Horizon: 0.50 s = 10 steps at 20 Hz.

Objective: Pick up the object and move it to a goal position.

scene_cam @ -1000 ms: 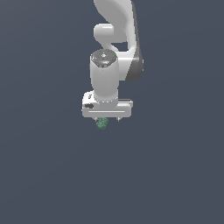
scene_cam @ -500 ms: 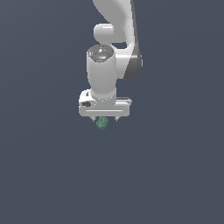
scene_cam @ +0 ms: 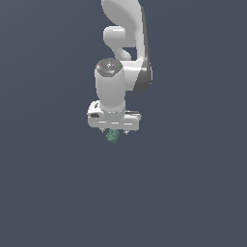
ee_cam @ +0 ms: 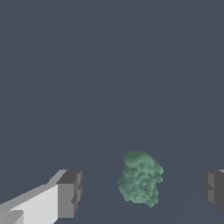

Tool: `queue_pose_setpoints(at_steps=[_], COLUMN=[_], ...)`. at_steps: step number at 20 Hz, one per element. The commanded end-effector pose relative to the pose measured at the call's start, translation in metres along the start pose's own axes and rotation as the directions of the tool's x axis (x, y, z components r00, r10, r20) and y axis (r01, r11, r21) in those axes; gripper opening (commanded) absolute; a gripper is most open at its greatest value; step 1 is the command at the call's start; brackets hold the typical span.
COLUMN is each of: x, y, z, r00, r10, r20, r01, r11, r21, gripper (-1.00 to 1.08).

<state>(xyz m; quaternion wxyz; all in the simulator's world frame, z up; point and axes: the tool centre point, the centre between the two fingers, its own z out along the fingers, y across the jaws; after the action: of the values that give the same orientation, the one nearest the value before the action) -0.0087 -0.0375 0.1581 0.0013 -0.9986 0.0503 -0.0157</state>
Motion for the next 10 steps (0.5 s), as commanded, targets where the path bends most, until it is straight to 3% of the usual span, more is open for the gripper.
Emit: queue_pose_setpoints(at_steps=[1, 10], x=[-0.011, -0.05], y=[0.005, 0.022], z=[0.014, 0.054], r00=[0.999, 0.977], r10=[0.05, 0.21], r20=[0.007, 0.026], r01=[-0.05, -0.21], r11=[0.999, 0.978], r21=[0.0, -0.009], gripper=[1.0, 1.0])
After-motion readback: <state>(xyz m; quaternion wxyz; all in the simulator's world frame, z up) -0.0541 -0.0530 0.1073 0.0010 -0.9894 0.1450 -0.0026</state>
